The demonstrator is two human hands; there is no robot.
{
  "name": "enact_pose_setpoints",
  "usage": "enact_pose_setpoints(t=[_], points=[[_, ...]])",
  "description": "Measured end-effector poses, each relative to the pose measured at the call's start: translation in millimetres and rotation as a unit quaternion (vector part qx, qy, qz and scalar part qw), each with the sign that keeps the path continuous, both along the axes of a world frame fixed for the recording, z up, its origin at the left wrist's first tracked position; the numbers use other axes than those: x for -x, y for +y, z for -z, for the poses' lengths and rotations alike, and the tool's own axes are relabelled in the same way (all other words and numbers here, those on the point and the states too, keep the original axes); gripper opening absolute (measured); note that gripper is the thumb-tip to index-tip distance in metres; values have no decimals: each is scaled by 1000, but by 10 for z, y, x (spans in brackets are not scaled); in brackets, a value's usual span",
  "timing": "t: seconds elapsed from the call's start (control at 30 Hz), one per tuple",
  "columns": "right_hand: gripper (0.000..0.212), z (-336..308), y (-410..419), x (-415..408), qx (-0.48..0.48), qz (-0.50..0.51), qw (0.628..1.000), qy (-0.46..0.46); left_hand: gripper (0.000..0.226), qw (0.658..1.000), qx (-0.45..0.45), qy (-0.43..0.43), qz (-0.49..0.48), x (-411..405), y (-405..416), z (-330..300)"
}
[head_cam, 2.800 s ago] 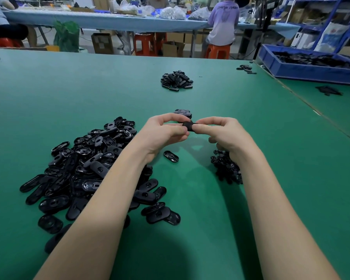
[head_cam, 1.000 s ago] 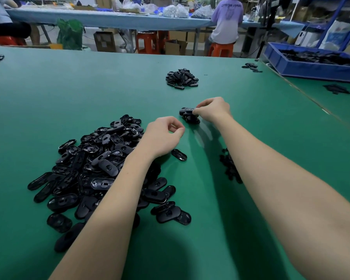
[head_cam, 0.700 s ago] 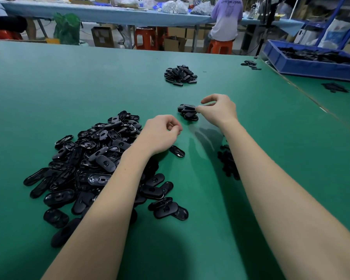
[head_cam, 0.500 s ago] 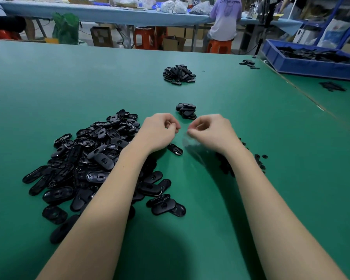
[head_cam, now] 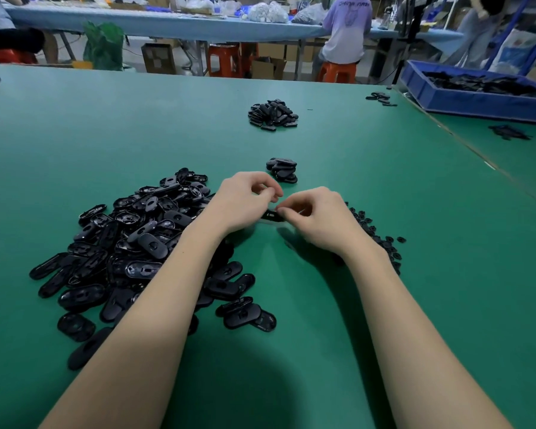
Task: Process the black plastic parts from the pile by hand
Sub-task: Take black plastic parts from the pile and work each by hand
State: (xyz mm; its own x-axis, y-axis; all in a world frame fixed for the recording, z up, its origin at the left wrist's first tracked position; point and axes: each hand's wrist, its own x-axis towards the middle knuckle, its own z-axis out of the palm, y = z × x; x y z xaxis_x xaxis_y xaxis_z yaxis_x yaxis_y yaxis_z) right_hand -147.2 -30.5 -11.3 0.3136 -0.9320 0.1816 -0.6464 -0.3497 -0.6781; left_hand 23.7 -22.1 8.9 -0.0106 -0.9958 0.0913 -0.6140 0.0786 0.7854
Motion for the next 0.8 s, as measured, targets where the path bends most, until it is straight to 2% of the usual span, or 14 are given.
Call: enact_pose_setpoints(t=[0.1,0.2,0.33,0.43,0.5,0.6,0.7,0.8], points=[[10,-41,-12,76,-31,12,996,-79,20,992,-55,105,41,3,8,-18],[10,-89,-8,131,-46,20,992,-116,16,973,-91,204,50,-2,0,-20],[5,-150,2,185,-56,38,988,-136,19,956,-132,257,58,-14,10,-6],[3,-241,-11,282,-58,59,994,-75,17,963,-133,228,53,3,17,16],[3,-341,-27,409,-58,83,995,11,15,969,-127,207,39,18,5,22],[3,-445,-44,604,-91,102,981,137,14,967,-122,224,26,47,-2,28],[2,-464,-11,657,-143,107,970,167,18,966,-112,233,16,65,-1,45],[4,-441,-3,609,-146,112,967,177,22,966,-113,234,9,83,-10,55]])
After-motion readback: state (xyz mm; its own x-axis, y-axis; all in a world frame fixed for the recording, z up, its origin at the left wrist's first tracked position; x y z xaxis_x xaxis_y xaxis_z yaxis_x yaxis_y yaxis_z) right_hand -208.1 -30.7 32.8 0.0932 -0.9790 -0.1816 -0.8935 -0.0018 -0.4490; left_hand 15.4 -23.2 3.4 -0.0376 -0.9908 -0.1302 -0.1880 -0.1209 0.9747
